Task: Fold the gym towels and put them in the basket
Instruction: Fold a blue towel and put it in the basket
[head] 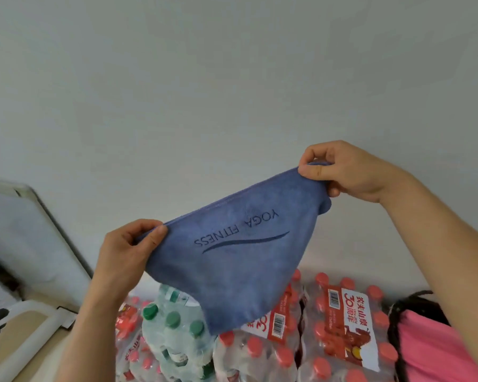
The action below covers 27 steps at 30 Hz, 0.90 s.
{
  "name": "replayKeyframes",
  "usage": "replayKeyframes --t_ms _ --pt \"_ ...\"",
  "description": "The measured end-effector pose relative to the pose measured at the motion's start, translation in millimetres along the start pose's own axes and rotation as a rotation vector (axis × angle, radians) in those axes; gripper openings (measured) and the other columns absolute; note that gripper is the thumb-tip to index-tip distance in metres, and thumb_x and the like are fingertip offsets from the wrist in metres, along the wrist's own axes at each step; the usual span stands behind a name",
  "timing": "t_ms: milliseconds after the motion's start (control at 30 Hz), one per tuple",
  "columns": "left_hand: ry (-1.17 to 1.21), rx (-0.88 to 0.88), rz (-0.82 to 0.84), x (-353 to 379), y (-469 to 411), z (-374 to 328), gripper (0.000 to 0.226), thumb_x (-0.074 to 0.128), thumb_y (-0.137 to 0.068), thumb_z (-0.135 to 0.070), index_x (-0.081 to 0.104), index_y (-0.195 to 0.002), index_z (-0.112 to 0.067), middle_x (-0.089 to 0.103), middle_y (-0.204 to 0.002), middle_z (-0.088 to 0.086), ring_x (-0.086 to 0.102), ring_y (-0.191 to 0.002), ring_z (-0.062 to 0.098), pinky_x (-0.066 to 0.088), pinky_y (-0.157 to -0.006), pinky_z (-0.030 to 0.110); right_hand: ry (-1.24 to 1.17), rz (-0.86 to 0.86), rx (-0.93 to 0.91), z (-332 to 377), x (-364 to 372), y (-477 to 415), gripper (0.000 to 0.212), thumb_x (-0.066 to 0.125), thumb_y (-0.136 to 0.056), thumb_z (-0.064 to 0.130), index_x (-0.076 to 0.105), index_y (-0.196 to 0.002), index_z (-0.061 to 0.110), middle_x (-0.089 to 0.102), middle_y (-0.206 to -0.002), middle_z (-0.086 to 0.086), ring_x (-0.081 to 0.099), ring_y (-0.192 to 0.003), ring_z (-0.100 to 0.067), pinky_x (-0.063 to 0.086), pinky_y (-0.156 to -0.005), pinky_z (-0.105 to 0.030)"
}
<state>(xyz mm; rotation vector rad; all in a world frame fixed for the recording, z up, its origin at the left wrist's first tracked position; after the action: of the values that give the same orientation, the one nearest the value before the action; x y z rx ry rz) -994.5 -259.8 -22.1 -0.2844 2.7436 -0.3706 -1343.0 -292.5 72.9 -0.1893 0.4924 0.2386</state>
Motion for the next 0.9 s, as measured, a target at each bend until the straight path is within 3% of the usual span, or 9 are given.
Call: replayKeyframes --t_ms 67,133,233,300,367,467,600,733,900 --pt "-0.009 0.02 0.034 -9 -15 -3 0.017 0.066 -0.087 -0.019 0.072 -0.074 -0.028 0.07 -0.068 -0.01 0.058 -0.062 0.002 0.045 -0.057 0.012 -0.066 -0.035 0.019 9 3 2 0.015 0.06 -0.092 0.015 0.061 -0.078 0.012 0.054 -0.061 0.006 0.044 -0.051 -0.006 0.033 -0.042 -0.018" --pt "0.011 0.028 0.126 -17 -28 -5 0.021 0.064 -0.089 -0.021 0.072 -0.069 -0.021 0.068 -0.063 -0.006 0.055 -0.058 0.005 0.044 -0.055 0.018 -0.096 -0.064 0.065 12 8 2 0.014 0.062 -0.091 0.019 0.064 -0.079 0.013 0.061 -0.071 0.0 0.054 -0.063 -0.011 0.041 -0.054 -0.023" --pt "0.026 -0.03 0.285 -28 -50 5 0.029 0.07 -0.084 -0.035 0.072 -0.064 -0.014 0.064 -0.06 0.001 0.052 -0.058 0.011 0.04 -0.057 0.025 0.112 -0.1 0.201 6 16 -3 0.013 0.064 -0.09 0.024 0.065 -0.08 0.015 0.058 -0.08 -0.006 0.051 -0.073 -0.016 0.041 -0.058 -0.027" --pt "-0.158 -0.088 0.503 -27 -65 16 0.026 0.075 -0.078 -0.038 0.074 -0.068 -0.015 0.063 -0.059 0.002 0.052 -0.056 0.011 0.039 -0.06 0.028 0.233 -0.1 0.296 -4 25 -6 0.012 0.064 -0.09 0.021 0.063 -0.081 0.013 0.055 -0.082 -0.003 0.048 -0.075 -0.015 0.043 -0.051 -0.023" --pt "-0.356 -0.071 0.7 -21 -77 21 0.013 0.076 -0.08 -0.028 0.075 -0.07 -0.02 0.058 -0.052 0.001 0.048 -0.05 0.01 0.038 -0.058 0.027 0.149 -0.159 0.342 -16 35 -8 0.011 0.064 -0.091 0.014 0.061 -0.082 0.008 0.052 -0.086 -0.005 0.05 -0.077 -0.016 0.053 -0.051 -0.025" --pt "-0.402 0.085 0.506 -13 -102 10 0.022 0.064 -0.088 -0.012 0.072 -0.075 -0.027 0.065 -0.051 0.0 0.059 -0.047 0.01 0.043 -0.056 0.025 -0.1 -0.469 0.28 -26 35 -7 0.011 0.064 -0.089 0.008 0.058 -0.08 0.004 0.051 -0.087 -0.007 0.054 -0.086 -0.02 0.061 -0.061 -0.034" --pt "0.045 0.173 0.153 -10 -125 -22 0.034 0.059 -0.089 -0.003 0.07 -0.077 -0.033 0.07 -0.066 -0.013 0.069 -0.06 0.014 0.055 -0.058 0.02 -0.126 -0.744 0.07 -10 21 4 0.014 0.066 -0.088 0.008 0.059 -0.076 0.008 0.053 -0.074 -0.004 0.058 -0.078 -0.016 0.06 -0.068 -0.027" --pt "0.206 0.254 0.19 -15 -111 -32 0.028 0.059 -0.087 0.003 0.072 -0.086 -0.022 0.073 -0.076 -0.009 0.07 -0.074 0.012 0.055 -0.073 0.02 -0.008 -0.841 -0.049 9 21 35 0.014 0.068 -0.087 0.01 0.062 -0.075 0.014 0.059 -0.072 -0.002 0.06 -0.068 -0.014 0.057 -0.072 -0.031" --pt "0.13 0.029 0.34 -17 -55 44 0.029 0.064 -0.083 0.006 0.073 -0.08 -0.021 0.074 -0.07 -0.002 0.069 -0.067 0.011 0.055 -0.068 0.015 0.154 -0.697 0.124 -47 91 88 0.014 0.071 -0.084 0.012 0.062 -0.074 0.015 0.061 -0.069 0.001 0.053 -0.063 -0.009 0.045 -0.061 -0.022"
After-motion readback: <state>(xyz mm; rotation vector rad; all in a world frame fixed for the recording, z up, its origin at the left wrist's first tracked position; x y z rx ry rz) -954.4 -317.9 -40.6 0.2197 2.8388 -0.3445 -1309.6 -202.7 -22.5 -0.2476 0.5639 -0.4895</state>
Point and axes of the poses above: each hand's wrist, its own y-axis away from the middle knuckle, its own x-axis out of the palm, z = x × y, the point moved 4 cm from there along -y, towards the middle knuckle
